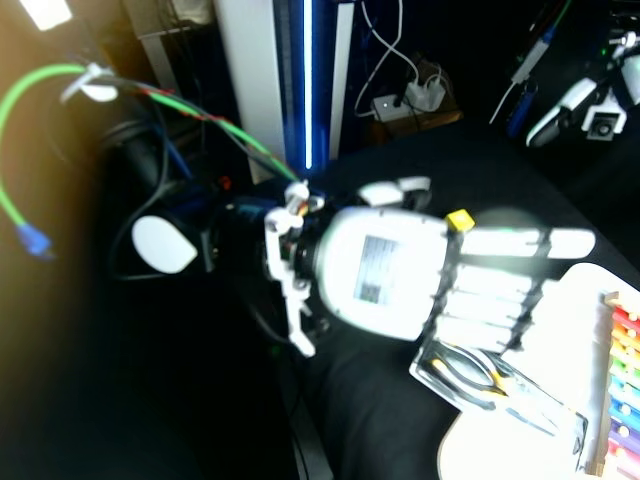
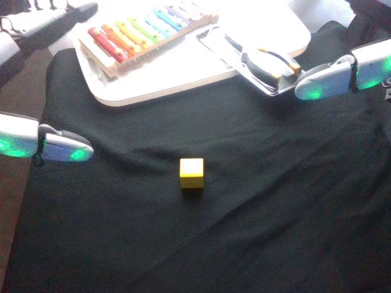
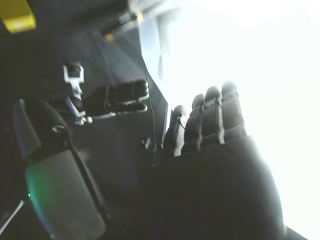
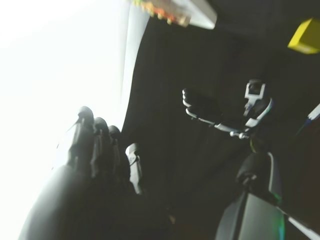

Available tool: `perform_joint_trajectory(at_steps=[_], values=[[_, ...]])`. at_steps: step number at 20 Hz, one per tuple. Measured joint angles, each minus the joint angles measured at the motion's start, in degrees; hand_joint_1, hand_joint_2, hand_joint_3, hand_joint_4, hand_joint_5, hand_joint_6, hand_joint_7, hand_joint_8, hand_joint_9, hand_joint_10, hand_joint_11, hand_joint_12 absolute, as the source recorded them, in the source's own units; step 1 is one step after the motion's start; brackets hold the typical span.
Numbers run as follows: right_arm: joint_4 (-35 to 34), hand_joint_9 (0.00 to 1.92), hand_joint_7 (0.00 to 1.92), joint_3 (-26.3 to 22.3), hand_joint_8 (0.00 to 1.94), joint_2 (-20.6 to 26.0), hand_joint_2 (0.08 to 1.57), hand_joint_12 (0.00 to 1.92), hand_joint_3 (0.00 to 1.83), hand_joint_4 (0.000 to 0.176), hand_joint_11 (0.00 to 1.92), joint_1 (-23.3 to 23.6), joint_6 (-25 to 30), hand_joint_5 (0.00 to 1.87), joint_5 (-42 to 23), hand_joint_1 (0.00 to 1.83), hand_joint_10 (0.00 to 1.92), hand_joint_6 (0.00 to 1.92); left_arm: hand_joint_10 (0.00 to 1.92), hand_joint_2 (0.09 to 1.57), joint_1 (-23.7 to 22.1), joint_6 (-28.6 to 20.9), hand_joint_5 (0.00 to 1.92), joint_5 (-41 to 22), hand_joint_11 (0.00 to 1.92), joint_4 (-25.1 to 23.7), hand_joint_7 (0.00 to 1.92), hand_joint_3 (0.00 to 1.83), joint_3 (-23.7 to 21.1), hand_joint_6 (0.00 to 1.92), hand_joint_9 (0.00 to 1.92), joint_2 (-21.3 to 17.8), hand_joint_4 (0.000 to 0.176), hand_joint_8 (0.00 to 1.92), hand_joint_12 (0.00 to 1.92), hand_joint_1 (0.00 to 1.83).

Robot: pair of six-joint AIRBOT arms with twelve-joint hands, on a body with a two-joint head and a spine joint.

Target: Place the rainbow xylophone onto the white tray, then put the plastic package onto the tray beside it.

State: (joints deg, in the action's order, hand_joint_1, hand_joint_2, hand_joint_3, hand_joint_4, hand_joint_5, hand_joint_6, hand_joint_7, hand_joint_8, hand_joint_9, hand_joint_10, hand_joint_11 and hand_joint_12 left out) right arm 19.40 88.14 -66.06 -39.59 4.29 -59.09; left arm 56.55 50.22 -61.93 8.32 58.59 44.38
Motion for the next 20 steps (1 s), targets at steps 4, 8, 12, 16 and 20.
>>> perform_joint_trajectory(at_steps=[4,8,12,16,20], values=[[-6.3,0.0,0.0,-4.6,0.0,3.3,0.65,0.0,0.01,0.176,0.0,-6.1,-5.4,0.0,-7.5,0.7,0.0,0.0,0.0,0.89,2.4,0.1,0.02,-10.0,0.04,3.1,0.07,0.01,-0.9,0.0,0.04,0.0,0.102,0.0,0.04,0.65],[-11.2,0.0,0.0,-6.0,0.0,5.4,0.66,0.0,0.01,0.176,0.0,-9.3,-5.8,0.0,-11.6,0.72,0.0,0.0,0.0,0.95,2.4,0.1,0.1,-15.1,0.0,4.0,0.06,0.01,-1.3,0.01,0.0,-0.1,0.167,0.0,0.0,0.67],[-12.9,0.0,0.0,-10.1,0.0,7.9,0.69,0.01,0.01,0.176,0.02,-10.9,-9.8,0.0,-17.8,0.78,0.0,0.0,0.0,0.93,3.1,0.1,0.16,-21.0,0.0,5.6,0.06,0.0,-2.0,0.0,0.0,-0.3,0.161,0.0,0.0,0.88],[-14.1,0.0,0.0,-11.8,0.0,9.3,0.69,0.01,0.01,0.176,0.02,-11.4,-11.7,0.0,-23.2,0.67,0.0,0.0,0.0,0.84,6.7,0.1,0.12,-27.6,0.0,7.7,0.07,0.0,-3.4,0.0,0.0,-0.3,0.175,0.0,0.0,0.83],[-17.7,0.0,0.0,-14.6,0.0,10.1,0.7,0.0,0.01,0.176,0.01,-16.5,-14.0,0.0,-29.2,0.62,0.0,0.0,0.0,0.83,7.3,0.9,0.13,-30.4,0.0,8.9,0.07,0.0,-3.9,0.01,0.0,-0.4,0.161,0.0,0.0,0.91]])
